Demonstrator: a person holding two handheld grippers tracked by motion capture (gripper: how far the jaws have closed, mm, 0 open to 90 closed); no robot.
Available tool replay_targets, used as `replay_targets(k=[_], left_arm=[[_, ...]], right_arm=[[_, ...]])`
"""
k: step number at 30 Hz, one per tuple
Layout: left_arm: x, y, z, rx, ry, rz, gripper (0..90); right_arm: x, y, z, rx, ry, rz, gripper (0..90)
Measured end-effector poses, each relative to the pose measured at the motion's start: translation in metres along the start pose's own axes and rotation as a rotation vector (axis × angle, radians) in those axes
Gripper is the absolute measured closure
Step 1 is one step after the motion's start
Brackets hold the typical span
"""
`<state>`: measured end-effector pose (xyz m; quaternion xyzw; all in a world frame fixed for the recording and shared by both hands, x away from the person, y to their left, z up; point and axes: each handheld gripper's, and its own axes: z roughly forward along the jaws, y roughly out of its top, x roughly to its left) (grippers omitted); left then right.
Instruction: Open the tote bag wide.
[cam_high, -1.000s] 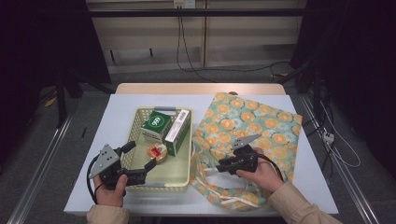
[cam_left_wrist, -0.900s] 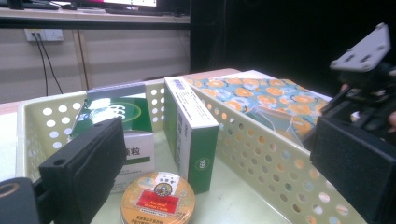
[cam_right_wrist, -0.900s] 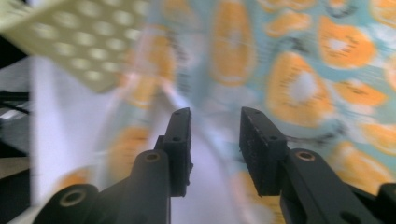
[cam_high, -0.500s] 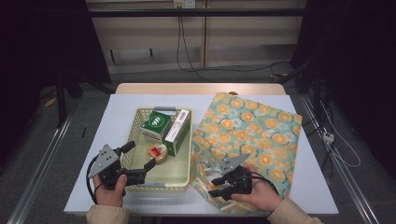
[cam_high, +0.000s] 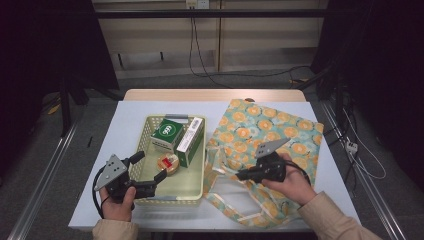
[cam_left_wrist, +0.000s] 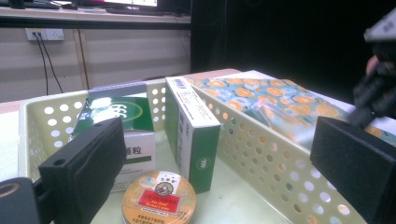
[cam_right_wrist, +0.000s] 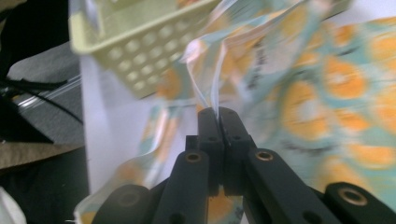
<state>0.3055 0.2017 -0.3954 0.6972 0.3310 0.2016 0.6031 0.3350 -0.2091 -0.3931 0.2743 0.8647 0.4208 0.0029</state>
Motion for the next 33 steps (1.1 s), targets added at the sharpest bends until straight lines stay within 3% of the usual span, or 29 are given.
replay_targets(k=[4,6,11,19,25,27,30,33], left_arm=[[0.0,0.0,0.0,-0.003,-0.001,0.001,3.4],[0.0,0.0,0.0,-0.002,-0.001,0.0,3.4],[0.001,0.0,0.0,0.002,0.0,0.002,3.4],[0.001,-0.001,0.001,0.003,0.002,0.001,3.4],[0.003,-0.001,0.001,0.006,0.004,-0.001,3.4],[0.003,-0.002,0.001,0.006,0.004,-0.002,3.4],[0.003,-0.001,0.0,0.002,0.004,-0.002,3.4],[0.003,-0.001,0.0,0.002,0.006,-0.001,3.4]], right_arm=[[-0.029,0.009,-0.016,-0.005,-0.088,0.019,90.0],[-0.046,0.008,-0.021,-0.025,-0.094,0.077,90.0],[-0.078,0.002,-0.022,-0.013,-0.151,0.115,90.0],[-0.126,-0.012,-0.015,-0.063,-0.167,0.216,90.0],[-0.136,-0.018,-0.009,-0.04,-0.269,0.2,88.0],[-0.136,-0.018,-0.011,-0.046,-0.302,0.215,79.4],[-0.128,-0.016,-0.017,-0.066,-0.307,0.213,68.0],[-0.114,-0.014,-0.021,-0.052,-0.337,0.158,54.2]])
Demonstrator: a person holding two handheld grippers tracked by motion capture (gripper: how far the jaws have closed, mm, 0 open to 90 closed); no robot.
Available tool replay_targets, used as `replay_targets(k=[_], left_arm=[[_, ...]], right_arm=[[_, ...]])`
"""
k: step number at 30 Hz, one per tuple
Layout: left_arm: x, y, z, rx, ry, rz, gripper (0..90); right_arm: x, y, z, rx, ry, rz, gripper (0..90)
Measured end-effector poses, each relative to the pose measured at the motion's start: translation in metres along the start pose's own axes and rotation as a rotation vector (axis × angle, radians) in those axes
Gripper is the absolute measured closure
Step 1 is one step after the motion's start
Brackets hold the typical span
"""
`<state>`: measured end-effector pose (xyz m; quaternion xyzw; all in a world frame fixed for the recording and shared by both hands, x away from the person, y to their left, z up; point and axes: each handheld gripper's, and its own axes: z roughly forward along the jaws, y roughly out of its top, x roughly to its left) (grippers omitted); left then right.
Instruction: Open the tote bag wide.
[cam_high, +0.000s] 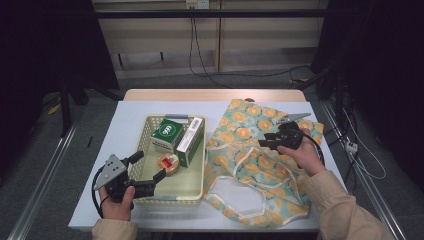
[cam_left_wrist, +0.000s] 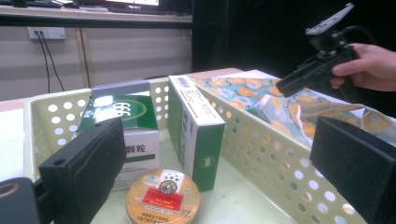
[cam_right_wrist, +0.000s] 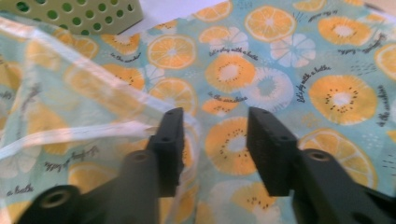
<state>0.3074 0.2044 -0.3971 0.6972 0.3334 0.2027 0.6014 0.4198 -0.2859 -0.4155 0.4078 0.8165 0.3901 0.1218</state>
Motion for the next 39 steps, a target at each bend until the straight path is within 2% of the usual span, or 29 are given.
replay_targets(k=[1,3,6,10,12,16,19,21,25,27,29,31,35,38,39], left_arm=[[0.0,0.0,0.0,0.0,0.0,-0.001,3.4],[-0.001,0.0,0.0,0.002,0.001,-0.001,3.4],[-0.002,0.0,0.001,0.005,0.0,0.002,3.4],[-0.003,0.0,0.002,0.009,-0.002,0.004,3.4],[-0.004,0.0,0.002,0.007,-0.001,0.005,3.4],[-0.004,0.0,0.002,0.006,-0.001,0.004,3.4],[-0.004,0.0,0.002,0.007,-0.001,0.003,3.4],[-0.004,0.0,0.003,0.009,-0.005,0.002,3.4],[-0.004,0.0,0.003,0.007,-0.004,0.003,3.4],[-0.004,0.0,0.003,0.006,-0.003,0.003,3.4],[-0.004,0.0,0.003,0.006,-0.004,0.004,3.4],[-0.004,0.0,0.002,0.004,-0.003,0.002,3.4],[-0.004,0.001,0.003,0.004,-0.003,0.001,3.4],[-0.005,0.001,0.003,0.006,-0.005,0.006,3.4],[-0.005,0.001,0.003,0.002,-0.006,0.003,3.4]], right_arm=[[0.006,0.0,-0.004,-0.009,-0.011,-0.02,53.7],[0.018,-0.002,-0.012,-0.03,0.002,-0.056,51.2],[0.038,-0.005,-0.024,-0.05,-0.005,-0.108,49.6],[0.059,-0.012,-0.033,-0.049,0.071,-0.146,56.0],[0.067,-0.018,-0.032,-0.035,0.099,-0.164,59.8],[0.077,-0.035,-0.02,0.031,0.157,-0.181,70.8],[0.084,-0.047,-0.009,0.065,0.196,-0.191,70.4],[0.09,-0.053,-0.003,0.083,0.208,-0.193,66.5],[0.096,-0.058,0.002,0.109,0.21,-0.21,64.7],[0.098,-0.059,0.005,0.114,0.174,-0.227,69.7],[0.095,-0.059,0.006,0.107,0.165,-0.203,75.6],[0.093,-0.058,0.004,0.094,0.19,-0.17,84.1],[0.093,-0.055,-0.001,0.085,0.232,-0.147,90.0],[0.095,-0.055,-0.003,0.086,0.27,-0.122,90.0],[0.097,-0.054,-0.004,0.085,0.279,-0.129,90.0]])
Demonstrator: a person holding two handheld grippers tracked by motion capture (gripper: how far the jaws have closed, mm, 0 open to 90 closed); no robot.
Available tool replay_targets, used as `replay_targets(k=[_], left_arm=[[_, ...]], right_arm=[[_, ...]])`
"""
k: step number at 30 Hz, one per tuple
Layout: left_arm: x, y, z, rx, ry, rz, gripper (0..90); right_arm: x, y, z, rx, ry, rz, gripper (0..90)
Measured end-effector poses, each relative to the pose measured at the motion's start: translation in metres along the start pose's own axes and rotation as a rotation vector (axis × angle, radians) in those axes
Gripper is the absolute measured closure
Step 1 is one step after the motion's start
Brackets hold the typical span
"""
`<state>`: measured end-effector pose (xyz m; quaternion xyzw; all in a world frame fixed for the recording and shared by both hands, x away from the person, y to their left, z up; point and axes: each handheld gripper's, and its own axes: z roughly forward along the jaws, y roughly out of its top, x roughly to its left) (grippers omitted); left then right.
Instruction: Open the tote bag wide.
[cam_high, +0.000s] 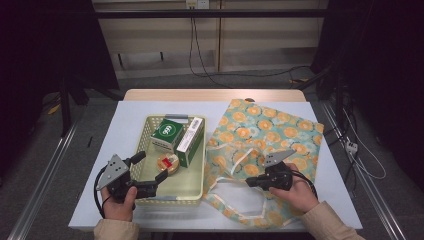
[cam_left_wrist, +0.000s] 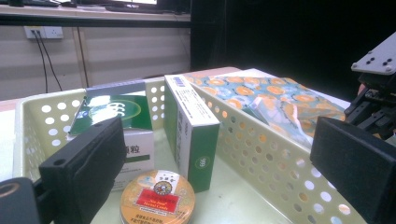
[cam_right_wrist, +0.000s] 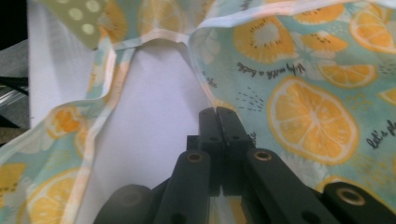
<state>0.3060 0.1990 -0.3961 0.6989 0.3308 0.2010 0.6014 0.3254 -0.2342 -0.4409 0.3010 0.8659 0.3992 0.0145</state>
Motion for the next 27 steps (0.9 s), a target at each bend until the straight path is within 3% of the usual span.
replay_targets(k=[3,5,10,16,20,24,27], left_arm=[[0.0,0.0,-0.001,-0.001,0.001,0.002,3.4],[0.0,0.001,-0.001,-0.001,0.003,0.001,3.4],[0.0,0.001,-0.001,0.001,0.002,0.002,3.4],[0.0,0.0,0.0,0.0,0.002,0.0,3.4],[0.0,0.001,-0.001,0.003,0.001,0.004,3.4],[0.0,0.0,0.0,0.001,0.003,0.001,3.4],[0.0,0.0,0.0,-0.002,0.002,-0.004,3.4]], right_arm=[[0.002,0.003,-0.003,-0.012,0.023,-0.006,90.0],[-0.001,0.005,-0.007,-0.054,0.061,0.032,90.0],[-0.012,0.004,-0.011,-0.08,0.018,0.073,88.7],[-0.013,0.004,-0.006,-0.04,-0.018,0.041,90.0],[-0.02,0.006,-0.008,-0.061,-0.056,0.052,90.0],[-0.032,0.01,-0.015,-0.1,-0.055,0.095,90.0],[-0.039,0.015,-0.018,-0.078,-0.141,0.066,90.0]])
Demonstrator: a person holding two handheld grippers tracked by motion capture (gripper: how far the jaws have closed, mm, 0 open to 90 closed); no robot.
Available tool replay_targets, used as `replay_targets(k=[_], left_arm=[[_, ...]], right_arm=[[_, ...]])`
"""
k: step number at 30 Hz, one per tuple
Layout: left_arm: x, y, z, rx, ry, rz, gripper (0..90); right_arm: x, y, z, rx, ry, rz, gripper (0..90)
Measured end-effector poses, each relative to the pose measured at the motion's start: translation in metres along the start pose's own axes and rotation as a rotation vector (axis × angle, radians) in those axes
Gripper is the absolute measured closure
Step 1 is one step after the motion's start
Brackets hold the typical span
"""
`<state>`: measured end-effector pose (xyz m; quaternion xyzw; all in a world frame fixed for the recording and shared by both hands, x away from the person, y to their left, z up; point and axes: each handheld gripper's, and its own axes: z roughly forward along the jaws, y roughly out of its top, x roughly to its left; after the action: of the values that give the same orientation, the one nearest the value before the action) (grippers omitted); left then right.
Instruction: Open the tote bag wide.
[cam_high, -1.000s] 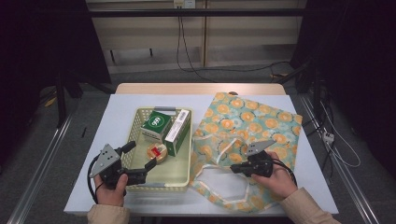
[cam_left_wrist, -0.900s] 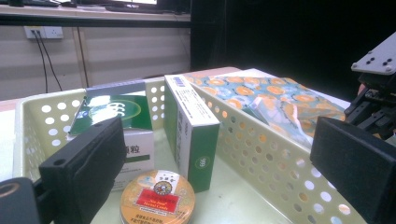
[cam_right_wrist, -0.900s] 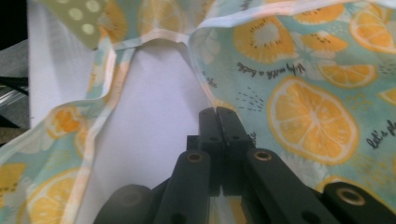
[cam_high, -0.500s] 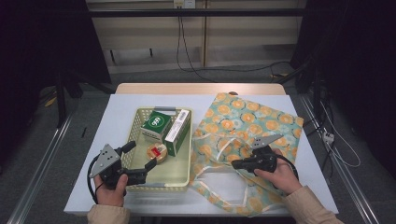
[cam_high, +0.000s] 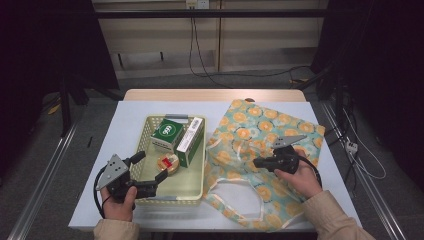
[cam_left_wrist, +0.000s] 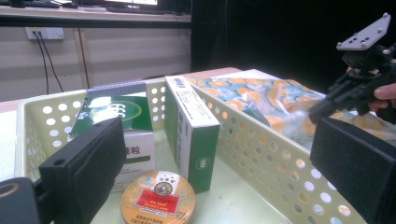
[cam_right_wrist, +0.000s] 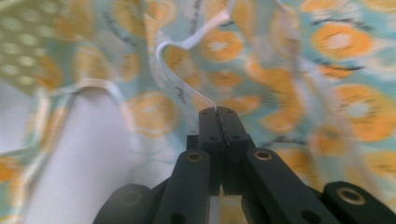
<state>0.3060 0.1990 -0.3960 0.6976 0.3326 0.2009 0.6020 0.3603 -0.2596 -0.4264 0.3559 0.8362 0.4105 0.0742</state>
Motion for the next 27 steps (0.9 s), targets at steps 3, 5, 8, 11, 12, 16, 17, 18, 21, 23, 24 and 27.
replay_targets(k=[3,5,8,11,12,16,17,18,21,23,24,27], left_arm=[[0.0,0.0,0.0,0.001,0.0,-0.001,3.4],[0.0,0.0,0.0,0.001,0.0,0.003,3.4],[0.001,0.0,-0.001,0.0,-0.001,0.004,3.4],[0.001,0.0,-0.001,0.003,0.0,0.002,3.4],[0.002,0.0,-0.001,0.002,-0.001,0.001,3.4],[0.002,0.0,-0.002,0.001,0.001,0.003,3.4],[0.003,0.0,-0.002,0.002,0.003,0.001,3.4],[0.003,-0.001,-0.002,0.004,0.004,0.0,3.4],[0.003,0.0,-0.001,0.004,0.003,0.001,3.4],[0.002,0.0,-0.001,0.004,0.004,0.003,3.4],[0.003,0.0,-0.002,0.004,0.004,0.003,3.4],[0.003,0.0,-0.002,0.007,0.005,0.003,3.4]], right_arm=[[-0.012,0.005,0.0,0.005,-0.082,-0.017,90.0],[-0.022,0.006,0.0,0.0,-0.093,-0.006,90.0],[-0.031,0.002,0.004,0.01,-0.122,0.018,89.7],[-0.032,-0.005,0.01,0.019,-0.101,0.031,88.3],[-0.031,-0.006,0.012,0.022,-0.101,0.032,87.1],[-0.025,-0.013,0.017,0.024,-0.129,0.01,69.7],[-0.023,-0.014,0.018,0.018,-0.111,0.012,67.7],[-0.021,-0.016,0.018,0.011,-0.099,0.016,62.2],[-0.014,-0.018,0.021,0.011,-0.086,-0.003,43.2],[-0.008,-0.019,0.023,0.019,-0.088,-0.032,40.9],[-0.006,-0.019,0.024,0.03,-0.094,-0.046,39.5],[-0.004,-0.019,0.028,0.042,-0.127,-0.069,39.9]])
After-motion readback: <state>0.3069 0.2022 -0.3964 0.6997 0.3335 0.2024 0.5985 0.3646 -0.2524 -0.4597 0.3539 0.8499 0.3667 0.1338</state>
